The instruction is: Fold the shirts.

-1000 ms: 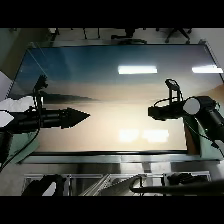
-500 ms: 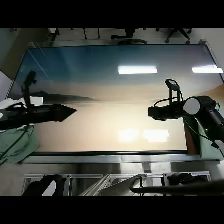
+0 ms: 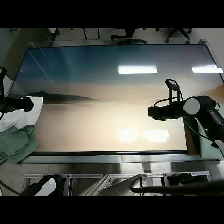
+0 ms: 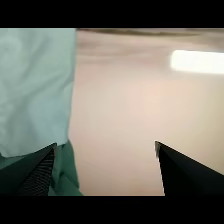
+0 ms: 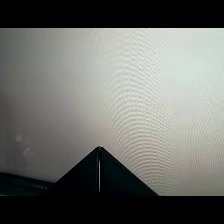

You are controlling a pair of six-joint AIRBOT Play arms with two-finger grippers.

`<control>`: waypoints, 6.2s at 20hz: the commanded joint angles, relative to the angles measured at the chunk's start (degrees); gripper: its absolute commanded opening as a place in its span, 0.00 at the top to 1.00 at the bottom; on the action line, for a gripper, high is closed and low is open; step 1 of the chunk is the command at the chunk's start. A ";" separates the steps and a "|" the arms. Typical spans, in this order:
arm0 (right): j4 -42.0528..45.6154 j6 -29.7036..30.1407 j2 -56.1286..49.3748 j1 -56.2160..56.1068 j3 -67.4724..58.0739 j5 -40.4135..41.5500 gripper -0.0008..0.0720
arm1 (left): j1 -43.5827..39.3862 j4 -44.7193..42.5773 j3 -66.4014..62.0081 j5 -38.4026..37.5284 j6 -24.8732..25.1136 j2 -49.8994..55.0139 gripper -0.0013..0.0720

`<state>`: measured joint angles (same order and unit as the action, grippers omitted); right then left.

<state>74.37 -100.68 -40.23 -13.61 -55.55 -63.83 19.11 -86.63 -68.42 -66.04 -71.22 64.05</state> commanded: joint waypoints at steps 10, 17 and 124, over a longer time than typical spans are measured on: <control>0.00 0.00 -0.33 0.00 0.04 0.00 0.97 | 6.75 -7.37 -12.55 1.31 -0.42 35.67 0.02; 0.02 0.00 -0.44 0.00 0.04 0.00 0.97 | 5.97 -9.88 -21.88 -4.15 -2.14 38.36 0.96; -18.82 31.39 -15.85 14.43 -16.79 -1.66 0.24 | -8.41 41.18 -13.40 -26.93 -1.77 33.44 0.02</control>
<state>50.30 -64.01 -61.98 -1.80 -73.87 -59.24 10.04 -45.19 -87.66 -88.95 -71.79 100.57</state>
